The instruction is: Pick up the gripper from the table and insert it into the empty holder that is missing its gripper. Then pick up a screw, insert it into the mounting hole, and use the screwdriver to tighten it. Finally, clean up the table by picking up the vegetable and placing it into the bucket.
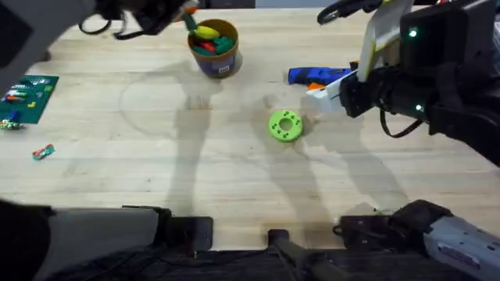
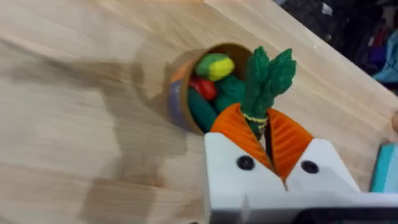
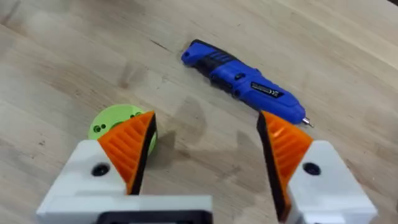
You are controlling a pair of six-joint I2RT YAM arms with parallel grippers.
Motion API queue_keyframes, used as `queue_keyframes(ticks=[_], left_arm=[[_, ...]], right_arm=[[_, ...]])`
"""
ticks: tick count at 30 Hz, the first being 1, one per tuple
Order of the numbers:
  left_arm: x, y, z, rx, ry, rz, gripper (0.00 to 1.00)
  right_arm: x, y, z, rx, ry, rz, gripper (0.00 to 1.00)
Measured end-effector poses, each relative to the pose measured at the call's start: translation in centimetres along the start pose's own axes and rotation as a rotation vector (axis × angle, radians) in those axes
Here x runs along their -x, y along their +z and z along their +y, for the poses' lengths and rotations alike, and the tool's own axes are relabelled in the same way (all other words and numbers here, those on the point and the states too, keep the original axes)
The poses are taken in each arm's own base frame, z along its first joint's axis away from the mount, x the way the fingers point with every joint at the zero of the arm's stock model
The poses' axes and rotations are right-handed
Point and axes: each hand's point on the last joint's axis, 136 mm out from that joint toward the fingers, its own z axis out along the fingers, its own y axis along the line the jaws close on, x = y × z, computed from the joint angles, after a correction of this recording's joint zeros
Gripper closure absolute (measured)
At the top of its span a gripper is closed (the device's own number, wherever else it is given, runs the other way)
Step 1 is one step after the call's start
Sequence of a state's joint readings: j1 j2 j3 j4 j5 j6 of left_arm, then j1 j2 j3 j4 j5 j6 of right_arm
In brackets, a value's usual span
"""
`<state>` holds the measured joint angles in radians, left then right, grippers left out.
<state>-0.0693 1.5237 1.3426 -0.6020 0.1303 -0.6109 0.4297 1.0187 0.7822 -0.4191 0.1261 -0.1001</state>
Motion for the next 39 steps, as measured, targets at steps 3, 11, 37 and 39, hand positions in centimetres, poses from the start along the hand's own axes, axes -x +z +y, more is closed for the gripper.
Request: queue_keyframes(ticks=[3,11,37,39], left_arm=[[-1.2,2.1,-1.2,-0.017,0.036,0.031,0.946],[-2.5,5.3,-0.1,0.028,0.050,0.075,0.190],[-5.5,-15.1,-0.5,-0.031,0.585,-0.006,0.015],[-5.5,-15.1,-0.5,-0.031,0.585,-0.006,0.015]], right_arm=[[0.0,0.0,0.0,0.000,0.000,0.000,0.025],[-0.9,0.0,0.1,0.004,-0.003,0.036,0.025],[4.9,-9.6,-1.4,-0.020,0.070,-0.261,0.025],[4.9,-9.6,-1.4,-0.020,0.070,-0.261,0.025]])
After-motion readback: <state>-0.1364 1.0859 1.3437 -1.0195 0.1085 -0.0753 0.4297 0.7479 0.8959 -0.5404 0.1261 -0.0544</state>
